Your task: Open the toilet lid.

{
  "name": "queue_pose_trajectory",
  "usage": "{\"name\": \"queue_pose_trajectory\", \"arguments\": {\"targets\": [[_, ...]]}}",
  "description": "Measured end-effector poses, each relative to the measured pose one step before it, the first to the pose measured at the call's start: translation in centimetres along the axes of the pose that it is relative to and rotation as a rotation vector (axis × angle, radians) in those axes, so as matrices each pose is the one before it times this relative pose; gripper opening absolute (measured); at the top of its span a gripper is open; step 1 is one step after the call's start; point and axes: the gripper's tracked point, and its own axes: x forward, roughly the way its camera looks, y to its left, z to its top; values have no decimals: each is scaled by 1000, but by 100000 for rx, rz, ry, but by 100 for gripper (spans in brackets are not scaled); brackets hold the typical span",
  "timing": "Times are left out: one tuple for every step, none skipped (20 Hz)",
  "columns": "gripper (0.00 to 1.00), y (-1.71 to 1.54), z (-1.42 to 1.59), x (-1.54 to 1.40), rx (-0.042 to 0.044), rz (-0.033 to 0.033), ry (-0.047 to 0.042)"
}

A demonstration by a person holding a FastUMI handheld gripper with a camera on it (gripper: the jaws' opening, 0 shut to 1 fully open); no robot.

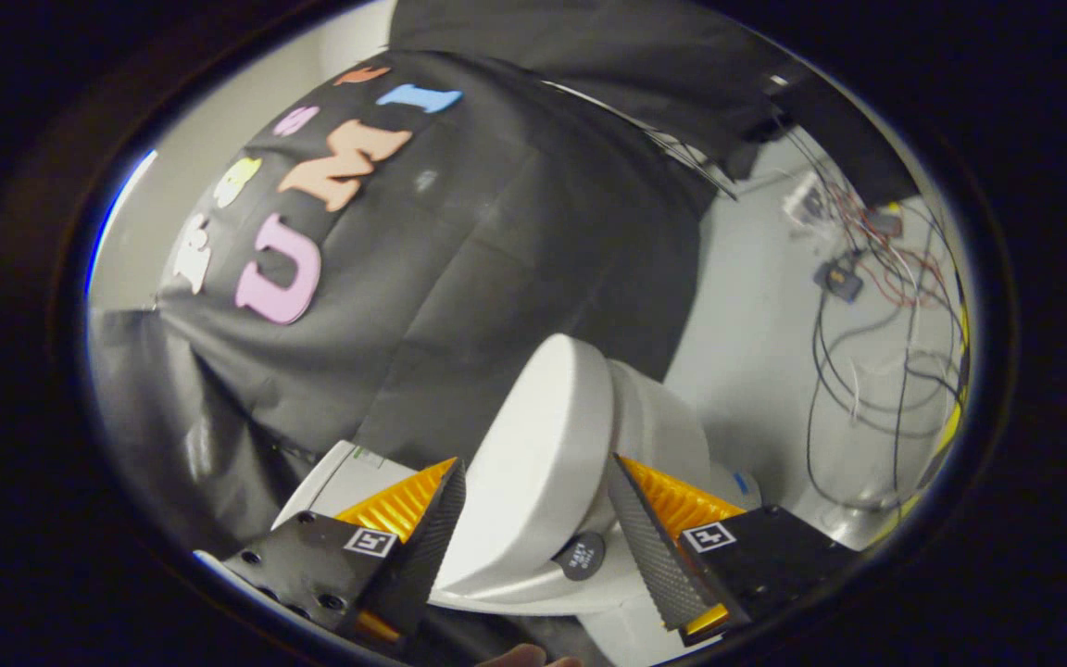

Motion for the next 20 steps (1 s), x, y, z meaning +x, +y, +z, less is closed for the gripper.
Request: {"name": "queue_pose_trajectory", "arguments": {"targets": [[96, -547, -1383, 137, 2620, -1855, 3076], [90, -1235, -1129, 577, 2415, -5076, 3431], [84, -860, -1489, 269, 971, -2577, 5040], [78, -456, -1349, 202, -221, -835, 4006], [72, 543, -1074, 280, 395, 2013, 1505], [58, 410, -608, 110, 895, 1731, 1945], [43, 115, 341, -8, 2928, 1057, 101], [29, -51, 303, 95, 2928, 724, 440], [15, 14, -169, 151, 2433, 1128, 380], [15, -52, -137, 204, 921, 910, 970], [15, 97, -428, -262, -1643, 81, 790], [14, -138, 427, 149, -251, -1261, -802], [14, -48, -196, 118, -610, -1601, 198], [14, -137, 111, -37, -767, -2104, -664], [15, -89, 151, -12, -404, -1706, -441], [15, 107, -107, 55, 534, -1138, -626], [16, 46, 44, 49, 491, -534, -725], [16, 14, 63, -13, 609, 104, -597], [16, 13, -17, -105, 656, 207, -342], [15, 88, -110, -26, 1007, 72, 779]]}}
